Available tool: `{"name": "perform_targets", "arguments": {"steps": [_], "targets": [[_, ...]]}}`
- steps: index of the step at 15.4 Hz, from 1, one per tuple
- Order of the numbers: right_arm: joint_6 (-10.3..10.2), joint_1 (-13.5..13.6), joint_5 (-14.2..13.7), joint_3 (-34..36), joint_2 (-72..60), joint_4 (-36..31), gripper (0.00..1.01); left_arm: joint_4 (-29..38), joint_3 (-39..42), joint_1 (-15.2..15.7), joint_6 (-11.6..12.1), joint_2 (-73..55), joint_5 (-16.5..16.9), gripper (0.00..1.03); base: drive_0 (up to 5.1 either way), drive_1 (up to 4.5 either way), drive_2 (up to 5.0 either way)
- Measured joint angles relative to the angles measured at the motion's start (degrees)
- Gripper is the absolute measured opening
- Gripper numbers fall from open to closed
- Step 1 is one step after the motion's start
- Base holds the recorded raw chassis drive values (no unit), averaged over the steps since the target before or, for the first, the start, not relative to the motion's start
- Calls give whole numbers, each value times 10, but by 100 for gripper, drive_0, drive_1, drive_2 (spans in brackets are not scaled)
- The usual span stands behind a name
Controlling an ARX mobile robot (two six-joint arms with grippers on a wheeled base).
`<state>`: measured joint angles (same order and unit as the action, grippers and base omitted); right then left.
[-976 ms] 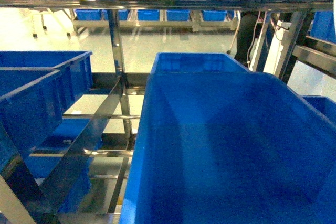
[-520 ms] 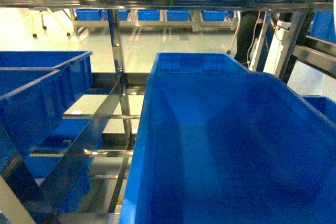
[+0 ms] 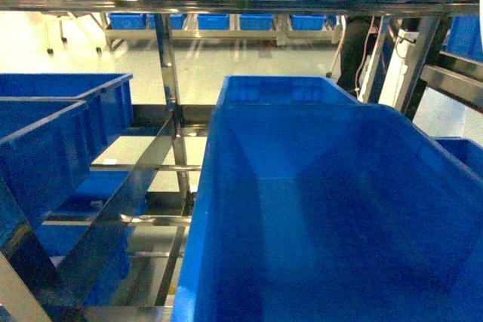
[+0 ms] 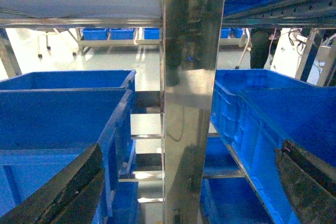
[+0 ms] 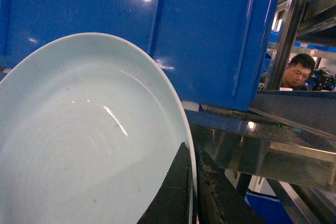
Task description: Place blue tray on left shelf second layer neatly
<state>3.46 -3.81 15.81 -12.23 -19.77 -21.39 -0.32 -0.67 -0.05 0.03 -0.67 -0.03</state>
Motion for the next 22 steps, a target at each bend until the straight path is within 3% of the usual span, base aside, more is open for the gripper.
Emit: {"name": "perform_targets", "arguments": {"steps": [7,11,18,22], "targets": [[2,2,-2,0,-11,-10,2,0,0,0,0,0,0,98,0,0,0],[17,21,-6,1,-71,-54,2,0,0,0,0,0,0,98,0,0,0],[26,32,-7,12,-97,-81,2,0,0,0,0,0,0,98,0,0,0],[60,38,-4,64,-218,-150,2,0,0,0,0,0,0,98,0,0,0]]}}
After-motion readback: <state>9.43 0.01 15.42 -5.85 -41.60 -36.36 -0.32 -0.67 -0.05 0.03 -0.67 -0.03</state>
